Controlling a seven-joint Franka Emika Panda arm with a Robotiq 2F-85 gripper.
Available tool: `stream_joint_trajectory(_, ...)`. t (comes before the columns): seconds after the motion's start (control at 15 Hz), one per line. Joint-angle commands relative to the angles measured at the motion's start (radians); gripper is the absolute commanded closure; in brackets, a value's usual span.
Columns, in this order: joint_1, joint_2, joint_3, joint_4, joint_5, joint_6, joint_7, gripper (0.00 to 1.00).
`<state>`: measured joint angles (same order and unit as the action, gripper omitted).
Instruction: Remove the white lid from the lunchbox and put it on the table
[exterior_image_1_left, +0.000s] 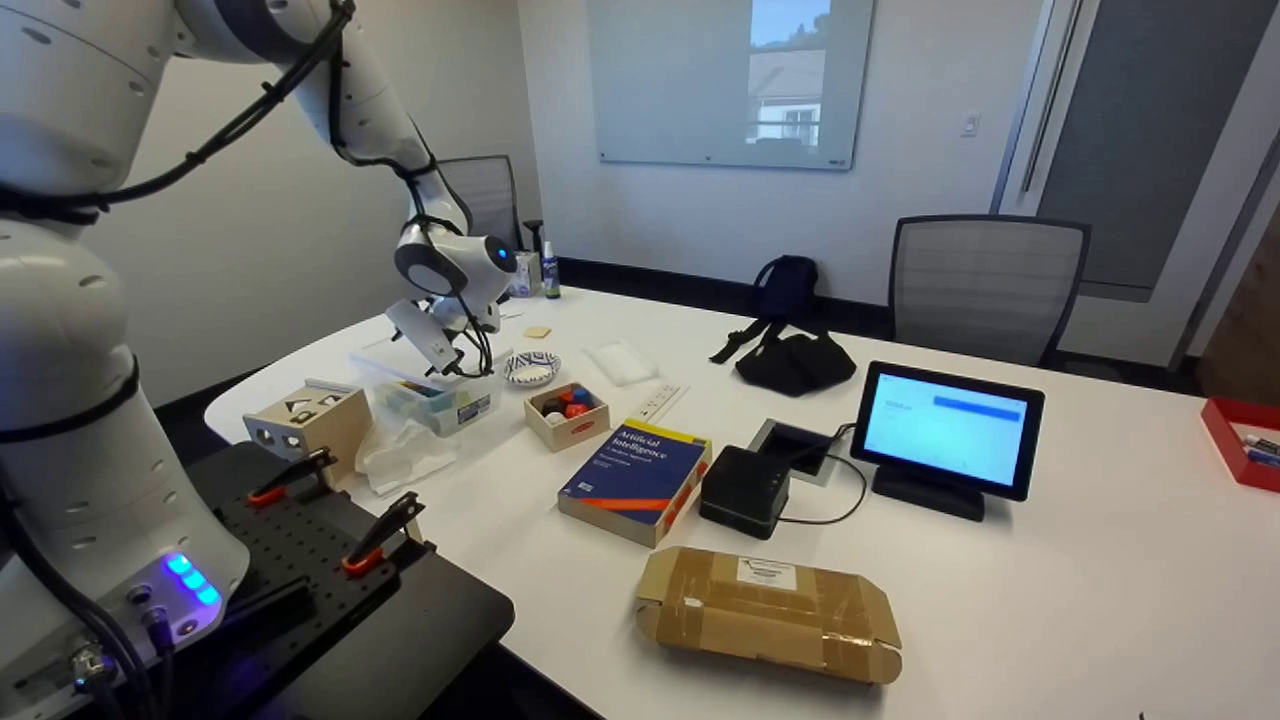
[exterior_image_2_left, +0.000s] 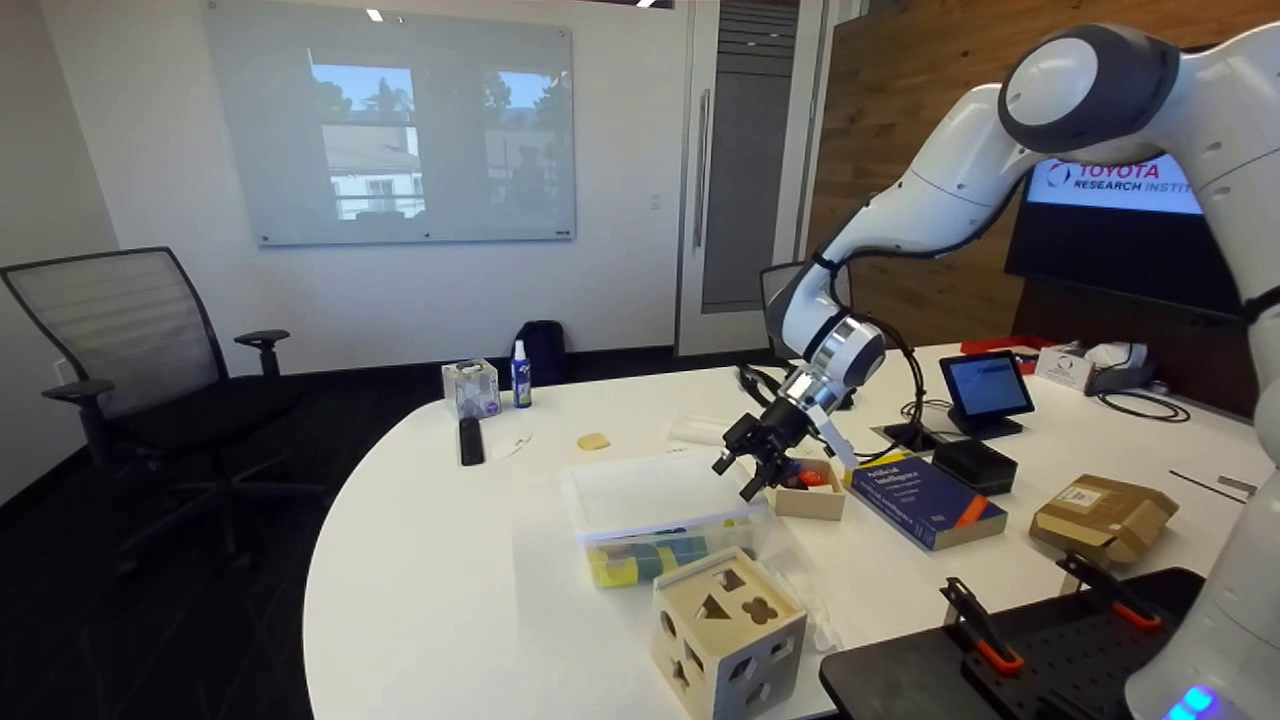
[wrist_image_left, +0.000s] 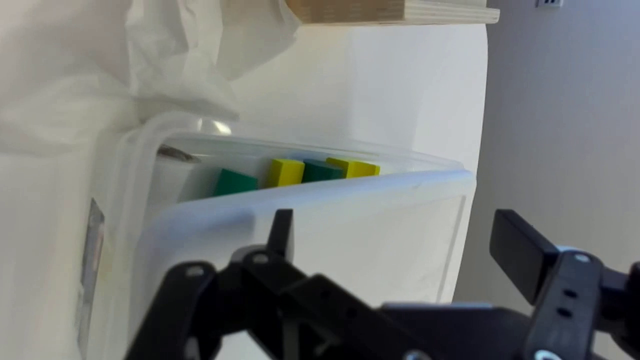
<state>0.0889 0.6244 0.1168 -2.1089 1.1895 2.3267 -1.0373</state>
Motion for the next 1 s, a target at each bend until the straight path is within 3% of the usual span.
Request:
stream_joint_trajectory(0.0,0.028,0.006,0.007,-0.014,-0.019,0.046,0.031,0.00)
stream_joint_trajectory(0.6,0.057,0.031,0.016,-0.024,-0.070,0.107,0.086,0.00)
stream_joint_trajectory(0.93,0.065,0.033,0.051,-0.039,-0.049,0.264,0.024,0.00)
